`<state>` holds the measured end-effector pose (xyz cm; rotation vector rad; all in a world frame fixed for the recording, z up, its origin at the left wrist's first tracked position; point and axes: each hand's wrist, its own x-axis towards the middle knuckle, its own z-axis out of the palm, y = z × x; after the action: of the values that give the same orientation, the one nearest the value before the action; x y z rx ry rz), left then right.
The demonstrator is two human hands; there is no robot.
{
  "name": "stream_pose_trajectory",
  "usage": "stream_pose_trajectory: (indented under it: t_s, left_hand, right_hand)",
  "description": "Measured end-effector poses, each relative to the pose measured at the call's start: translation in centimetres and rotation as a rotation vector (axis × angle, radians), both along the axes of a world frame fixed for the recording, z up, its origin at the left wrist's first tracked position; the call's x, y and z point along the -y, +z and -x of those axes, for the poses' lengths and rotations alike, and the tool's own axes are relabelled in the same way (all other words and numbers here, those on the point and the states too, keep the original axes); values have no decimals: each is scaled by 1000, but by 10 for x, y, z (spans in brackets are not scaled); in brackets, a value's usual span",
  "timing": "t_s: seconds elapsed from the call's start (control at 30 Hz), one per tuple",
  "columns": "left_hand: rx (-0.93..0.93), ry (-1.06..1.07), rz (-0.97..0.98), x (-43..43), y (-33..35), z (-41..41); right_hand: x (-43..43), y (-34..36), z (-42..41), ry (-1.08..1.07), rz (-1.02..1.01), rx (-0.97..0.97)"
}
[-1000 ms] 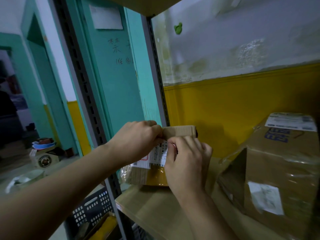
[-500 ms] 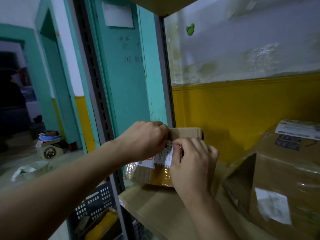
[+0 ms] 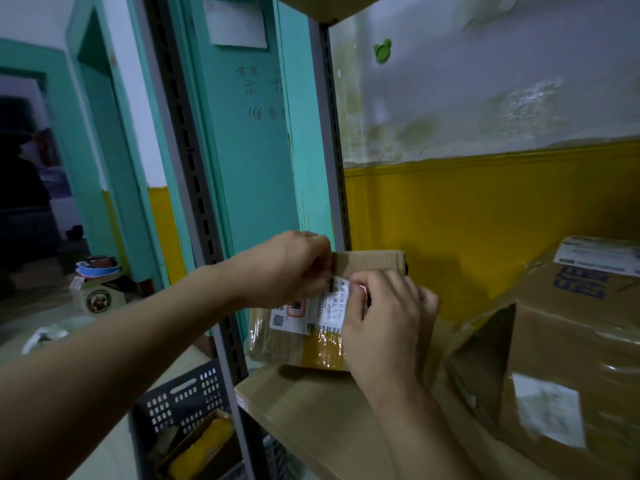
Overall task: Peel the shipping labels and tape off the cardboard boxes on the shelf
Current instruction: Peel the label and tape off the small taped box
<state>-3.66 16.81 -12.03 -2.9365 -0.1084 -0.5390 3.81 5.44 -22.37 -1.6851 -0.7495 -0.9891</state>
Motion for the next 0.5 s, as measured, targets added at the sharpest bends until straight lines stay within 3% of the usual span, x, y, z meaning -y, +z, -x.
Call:
stream_pose_trajectory:
  t_s: [0.17,0.33,0.5]
  left_hand:
    - [53,-6,230,-2,1,11]
    - [97,73,9,2,-17,8]
    - [204,125,-39,3,-24,-1]
  right_hand:
    - [0,0,0,5,-11,-11]
    - [0,-1,1,-2,-4,-2]
    - [0,-2,2,-5,5,-2]
